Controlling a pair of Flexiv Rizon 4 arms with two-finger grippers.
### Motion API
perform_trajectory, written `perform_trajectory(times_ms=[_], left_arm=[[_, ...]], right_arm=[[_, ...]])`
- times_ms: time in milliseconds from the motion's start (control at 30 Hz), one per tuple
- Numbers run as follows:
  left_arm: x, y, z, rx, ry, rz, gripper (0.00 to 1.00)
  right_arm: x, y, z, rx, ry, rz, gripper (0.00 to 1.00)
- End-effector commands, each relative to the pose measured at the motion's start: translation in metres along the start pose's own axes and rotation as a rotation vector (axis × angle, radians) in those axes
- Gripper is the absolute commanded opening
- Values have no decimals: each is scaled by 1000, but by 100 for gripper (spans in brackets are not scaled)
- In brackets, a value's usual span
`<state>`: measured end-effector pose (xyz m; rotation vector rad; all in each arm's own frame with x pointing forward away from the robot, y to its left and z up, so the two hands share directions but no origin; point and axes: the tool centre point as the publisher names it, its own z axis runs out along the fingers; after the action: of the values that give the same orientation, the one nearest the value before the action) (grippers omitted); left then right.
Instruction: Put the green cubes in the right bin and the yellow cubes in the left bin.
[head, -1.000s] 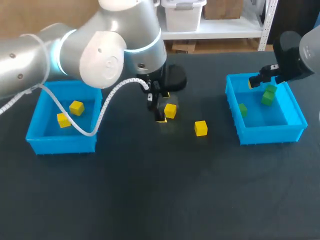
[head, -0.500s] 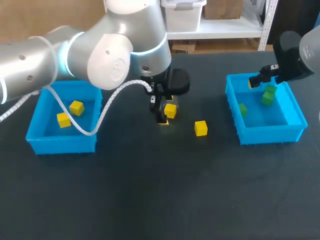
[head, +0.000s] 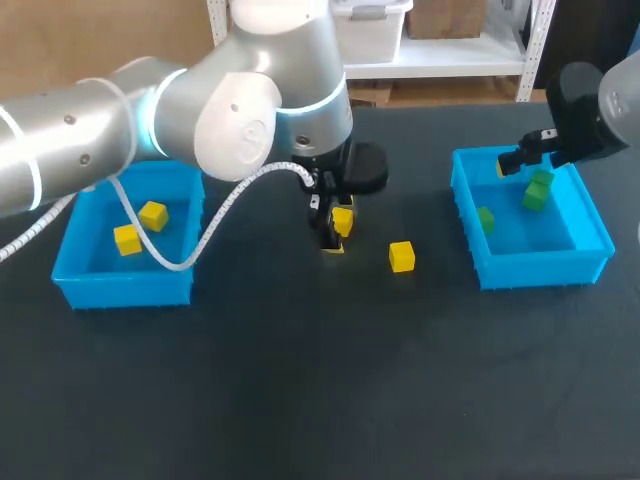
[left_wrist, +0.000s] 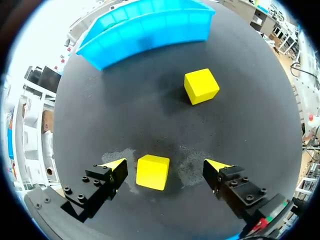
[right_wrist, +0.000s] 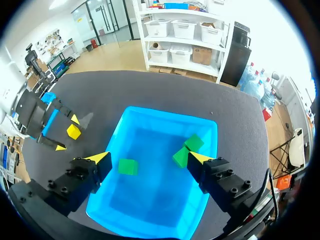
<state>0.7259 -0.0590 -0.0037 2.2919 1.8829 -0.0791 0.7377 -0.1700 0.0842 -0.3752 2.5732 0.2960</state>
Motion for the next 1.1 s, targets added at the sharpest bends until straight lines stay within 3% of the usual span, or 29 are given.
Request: perform_trajectory(times_ms=[33,133,167,200,233,767,1100], left_arm=[[-1,9,7,0,7,10,100],[0,13,10,-11,10,-6,100],[1,15,10,-23,12,-19,87],[2,16,11,-31,8,-21,20],[4,17,11,-29,10,-21,0],[22,14,2,-64,16,-107,0],[43,24,-46,-141,-62,-320,0]], right_arm=[[1,1,-1,4,-3,1,100],[1,1,-1,4,-3,1,100],[1,1,-1,4,-3,1,100],[1,1,-1,4,-3,1,100],[1,1,-1,4,-3,1,100],[1,1,-1,4,-3,1,100],[1,1,-1,4,-3,1,100]])
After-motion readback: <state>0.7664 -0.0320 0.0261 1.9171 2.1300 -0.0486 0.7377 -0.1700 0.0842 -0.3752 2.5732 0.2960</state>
